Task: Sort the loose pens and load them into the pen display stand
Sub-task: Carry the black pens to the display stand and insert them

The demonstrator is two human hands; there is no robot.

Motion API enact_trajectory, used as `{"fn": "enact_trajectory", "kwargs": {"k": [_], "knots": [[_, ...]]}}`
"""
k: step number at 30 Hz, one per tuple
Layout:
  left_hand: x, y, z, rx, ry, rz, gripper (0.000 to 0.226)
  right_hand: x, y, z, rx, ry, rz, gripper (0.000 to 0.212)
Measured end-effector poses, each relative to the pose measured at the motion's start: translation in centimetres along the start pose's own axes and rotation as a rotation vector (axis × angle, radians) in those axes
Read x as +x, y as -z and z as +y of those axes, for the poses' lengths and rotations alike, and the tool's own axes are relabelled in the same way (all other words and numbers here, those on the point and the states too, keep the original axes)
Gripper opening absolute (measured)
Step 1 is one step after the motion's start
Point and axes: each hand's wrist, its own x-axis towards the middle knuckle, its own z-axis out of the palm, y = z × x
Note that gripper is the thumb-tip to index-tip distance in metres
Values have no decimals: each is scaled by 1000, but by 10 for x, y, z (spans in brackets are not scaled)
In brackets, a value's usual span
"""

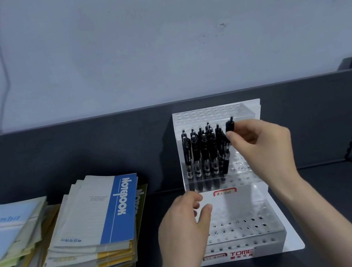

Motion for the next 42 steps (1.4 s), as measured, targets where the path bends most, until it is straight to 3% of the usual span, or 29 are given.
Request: {"fn": "enact_trajectory", "kwargs": {"k": [5,16,24,32,42], "knots": [[2,2,-2,-6,-5,6,19,-3,-8,6,-116,-10,-61,6],[8,-2,-3,-45,-15,-21,15,-16,-16,16,-122,-30,-75,3],[0,-16,-3,-77,-74,-66,19,-77,18,34,-231,-169,-13,21],[-4,-48,18,-99,-199,-217,25,-118,64,59,-574,-394,-192,54],[-25,-85,88,-93,-303,-251,25,-143,145,88,-582,-467,-167,62]]}}
